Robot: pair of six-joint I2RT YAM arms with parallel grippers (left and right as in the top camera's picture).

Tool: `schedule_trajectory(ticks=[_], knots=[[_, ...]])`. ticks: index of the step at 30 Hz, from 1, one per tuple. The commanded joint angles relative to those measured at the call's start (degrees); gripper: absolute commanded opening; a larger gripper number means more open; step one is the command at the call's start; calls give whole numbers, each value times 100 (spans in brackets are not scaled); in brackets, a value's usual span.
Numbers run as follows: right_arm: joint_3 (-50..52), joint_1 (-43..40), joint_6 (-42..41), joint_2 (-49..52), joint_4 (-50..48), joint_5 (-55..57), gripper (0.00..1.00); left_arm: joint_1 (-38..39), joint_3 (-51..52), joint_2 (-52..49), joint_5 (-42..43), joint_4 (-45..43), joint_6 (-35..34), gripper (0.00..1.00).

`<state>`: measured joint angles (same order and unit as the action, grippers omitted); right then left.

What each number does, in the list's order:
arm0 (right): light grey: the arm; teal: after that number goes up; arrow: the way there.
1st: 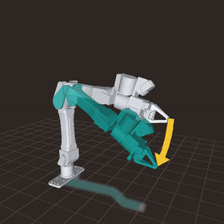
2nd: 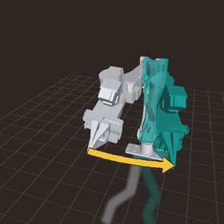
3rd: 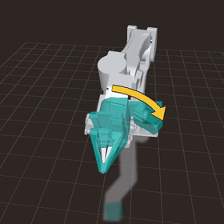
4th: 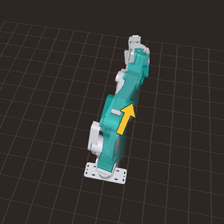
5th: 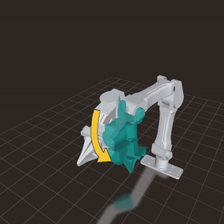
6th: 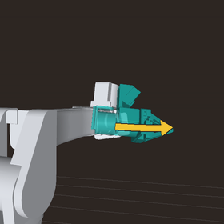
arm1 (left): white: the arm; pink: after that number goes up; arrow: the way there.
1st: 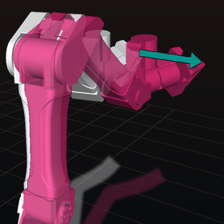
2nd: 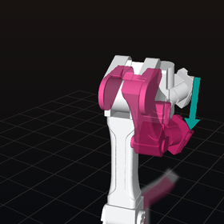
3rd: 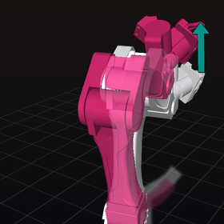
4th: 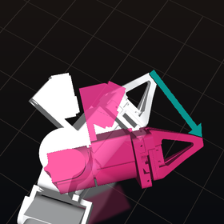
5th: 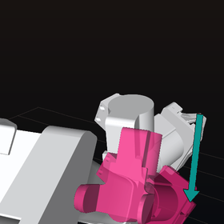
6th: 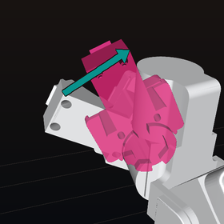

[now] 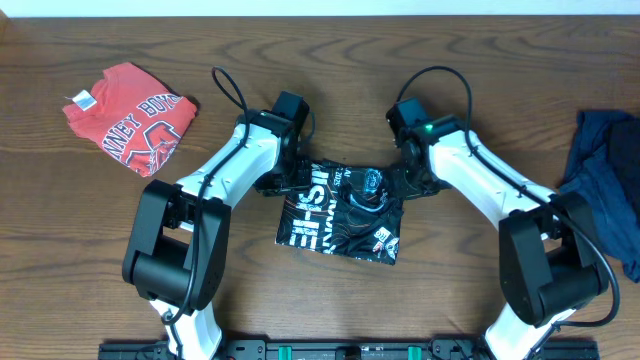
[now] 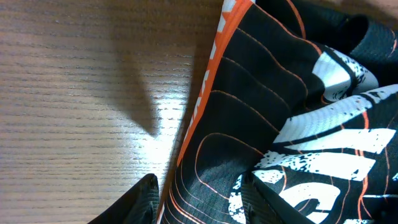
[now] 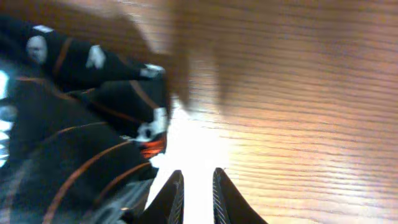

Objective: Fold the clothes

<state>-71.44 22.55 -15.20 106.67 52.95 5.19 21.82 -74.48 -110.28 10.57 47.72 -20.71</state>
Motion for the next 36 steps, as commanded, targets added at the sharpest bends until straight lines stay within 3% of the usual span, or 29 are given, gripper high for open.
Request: schedule_trajectory(ticks=[1, 7, 10, 14, 17, 29, 31, 34, 36], knots=[[24, -144, -151, -37, 24, 136, 15, -13, 31, -96, 35, 15, 94, 45], [17, -179, -282, -511, -59, -2, 15, -15, 33, -96, 35, 15, 94, 45], [15, -144, 85, -986, -334, -752, 16, -13, 33, -96, 35, 15, 94, 45], [15, 59, 787, -1392, -601, -2061, 32, -15, 33, -96, 35, 4, 94, 45], [28, 317, 916, -1327, -479, -2068, 40, -15, 33, -96, 35, 9, 92, 45], [28, 1252, 1276, -262, -424, -2068, 42, -15, 33, -96, 35, 11, 94, 45], [28, 1340, 1320, -157, -396, -2065, 38, -15, 33, -96, 35, 11, 94, 45], [28, 1390, 1316, -129, -313, -1910, 6, -15, 33, -96, 33, 11, 94, 46], [28, 1379, 1300, -129, -175, -1775, 1, -15, 33, -96, 35, 11, 92, 45]])
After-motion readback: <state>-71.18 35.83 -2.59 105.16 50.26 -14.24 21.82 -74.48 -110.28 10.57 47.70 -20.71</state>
